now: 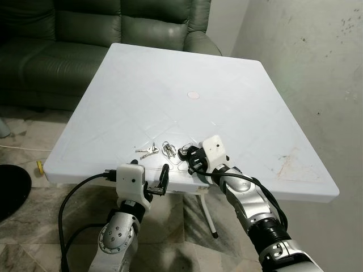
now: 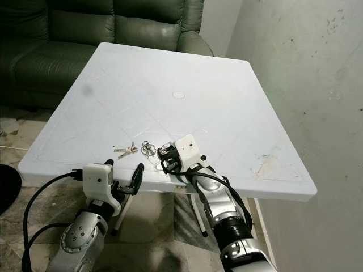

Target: Hang keys on a hook

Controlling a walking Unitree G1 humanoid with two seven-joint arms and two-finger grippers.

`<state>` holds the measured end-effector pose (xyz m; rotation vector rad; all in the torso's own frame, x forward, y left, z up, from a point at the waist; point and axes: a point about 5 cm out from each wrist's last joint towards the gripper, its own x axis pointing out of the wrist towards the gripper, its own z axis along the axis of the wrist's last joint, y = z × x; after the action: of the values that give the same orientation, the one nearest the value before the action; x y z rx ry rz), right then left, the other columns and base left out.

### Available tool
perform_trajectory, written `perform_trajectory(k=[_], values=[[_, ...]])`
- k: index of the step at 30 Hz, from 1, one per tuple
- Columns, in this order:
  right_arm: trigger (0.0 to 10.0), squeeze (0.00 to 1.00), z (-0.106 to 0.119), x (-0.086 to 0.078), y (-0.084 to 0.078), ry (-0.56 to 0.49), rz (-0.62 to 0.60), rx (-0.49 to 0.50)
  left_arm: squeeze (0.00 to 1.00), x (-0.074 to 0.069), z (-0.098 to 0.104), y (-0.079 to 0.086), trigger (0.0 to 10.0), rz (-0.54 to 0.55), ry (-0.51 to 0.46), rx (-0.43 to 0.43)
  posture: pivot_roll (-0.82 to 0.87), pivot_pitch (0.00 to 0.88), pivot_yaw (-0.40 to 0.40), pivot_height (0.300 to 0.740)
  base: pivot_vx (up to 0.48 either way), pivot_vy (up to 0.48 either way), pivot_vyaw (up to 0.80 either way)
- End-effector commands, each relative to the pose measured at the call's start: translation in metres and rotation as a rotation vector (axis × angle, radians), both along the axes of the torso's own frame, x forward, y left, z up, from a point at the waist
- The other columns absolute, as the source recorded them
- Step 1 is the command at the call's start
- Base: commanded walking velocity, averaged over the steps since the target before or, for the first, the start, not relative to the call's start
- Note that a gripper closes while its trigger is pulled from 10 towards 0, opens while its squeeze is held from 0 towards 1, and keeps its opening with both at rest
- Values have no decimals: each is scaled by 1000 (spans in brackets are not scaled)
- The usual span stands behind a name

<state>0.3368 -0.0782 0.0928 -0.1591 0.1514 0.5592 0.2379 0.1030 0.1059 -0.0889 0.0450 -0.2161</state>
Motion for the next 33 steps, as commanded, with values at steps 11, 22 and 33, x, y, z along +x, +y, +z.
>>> perform_trajectory(k=[11, 22, 33], values=[[0, 0, 7, 5, -8, -56, -62, 24, 0, 1, 3, -5, 10000, -4, -10, 3, 177, 47, -140, 715, 0, 0, 0], [0, 0, 49, 25, -23, -155, -195, 241, 0, 4, 3, -5, 10000, -3, -16, 10, 169, 48, -133, 715, 0, 0, 0], [0, 0, 99, 34, -48, -357, -275, 266, 0, 29, 16, -2, 10000, 9, -73, -9, 136, 16, -117, 715, 0, 0, 0]])
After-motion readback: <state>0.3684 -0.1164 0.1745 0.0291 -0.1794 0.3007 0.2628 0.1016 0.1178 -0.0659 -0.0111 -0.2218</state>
